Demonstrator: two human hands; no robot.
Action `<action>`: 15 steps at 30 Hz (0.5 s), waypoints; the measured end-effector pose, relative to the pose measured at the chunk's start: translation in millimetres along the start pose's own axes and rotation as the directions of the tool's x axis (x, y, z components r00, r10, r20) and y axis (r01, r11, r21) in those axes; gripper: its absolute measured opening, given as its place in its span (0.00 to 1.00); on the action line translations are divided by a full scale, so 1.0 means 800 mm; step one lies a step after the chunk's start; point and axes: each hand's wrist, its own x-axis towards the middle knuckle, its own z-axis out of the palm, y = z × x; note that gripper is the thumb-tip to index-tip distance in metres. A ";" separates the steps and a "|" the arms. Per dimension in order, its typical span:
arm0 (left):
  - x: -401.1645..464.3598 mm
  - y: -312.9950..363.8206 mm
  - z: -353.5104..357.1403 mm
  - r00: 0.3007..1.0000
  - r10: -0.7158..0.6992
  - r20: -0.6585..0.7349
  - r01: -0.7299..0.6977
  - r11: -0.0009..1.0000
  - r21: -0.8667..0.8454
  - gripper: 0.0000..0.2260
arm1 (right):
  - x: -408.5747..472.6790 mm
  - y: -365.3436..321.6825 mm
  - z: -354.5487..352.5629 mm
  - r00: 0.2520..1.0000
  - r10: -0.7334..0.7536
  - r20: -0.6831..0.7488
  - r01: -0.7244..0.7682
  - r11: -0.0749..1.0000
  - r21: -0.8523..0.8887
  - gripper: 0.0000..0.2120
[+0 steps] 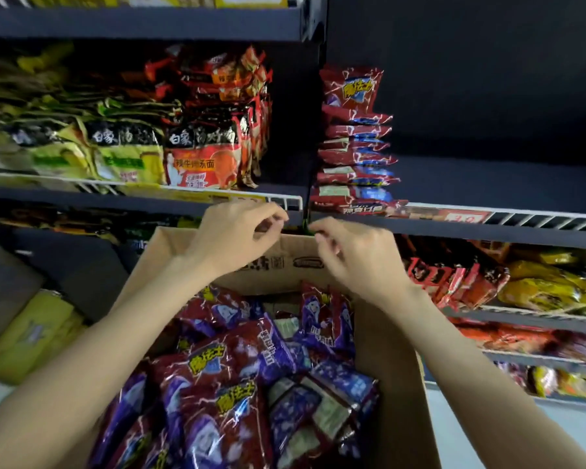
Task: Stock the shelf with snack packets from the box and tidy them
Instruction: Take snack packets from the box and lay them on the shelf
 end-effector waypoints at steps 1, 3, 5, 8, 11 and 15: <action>-0.022 -0.008 0.002 0.999 -0.028 0.045 0.027 0.999 0.021 0.09 | -0.007 -0.007 0.015 0.992 0.019 0.126 -0.018 1.000 -0.012 0.11; -0.064 -0.022 0.007 0.969 -0.132 0.210 0.124 0.991 0.053 0.09 | -0.022 -0.014 0.049 0.922 0.078 0.378 -0.070 0.997 -0.036 0.13; -0.108 -0.034 0.014 0.894 -0.233 0.382 0.197 0.972 0.131 0.12 | -0.036 -0.018 0.083 0.842 0.090 0.532 -0.075 0.996 -0.050 0.16; -0.175 -0.045 0.020 0.756 -0.326 0.567 0.212 0.942 0.259 0.19 | -0.057 -0.034 0.128 0.729 -0.023 0.684 0.048 0.999 -0.018 0.20; -0.230 -0.051 0.020 0.615 -0.402 0.678 0.270 0.916 0.298 0.25 | -0.071 -0.062 0.169 0.624 -0.170 0.763 0.137 0.985 0.107 0.26; -0.264 -0.049 0.028 0.511 -0.465 0.723 0.366 0.879 0.306 0.33 | -0.075 -0.082 0.219 0.556 0.063 0.829 -0.021 0.998 -0.062 0.37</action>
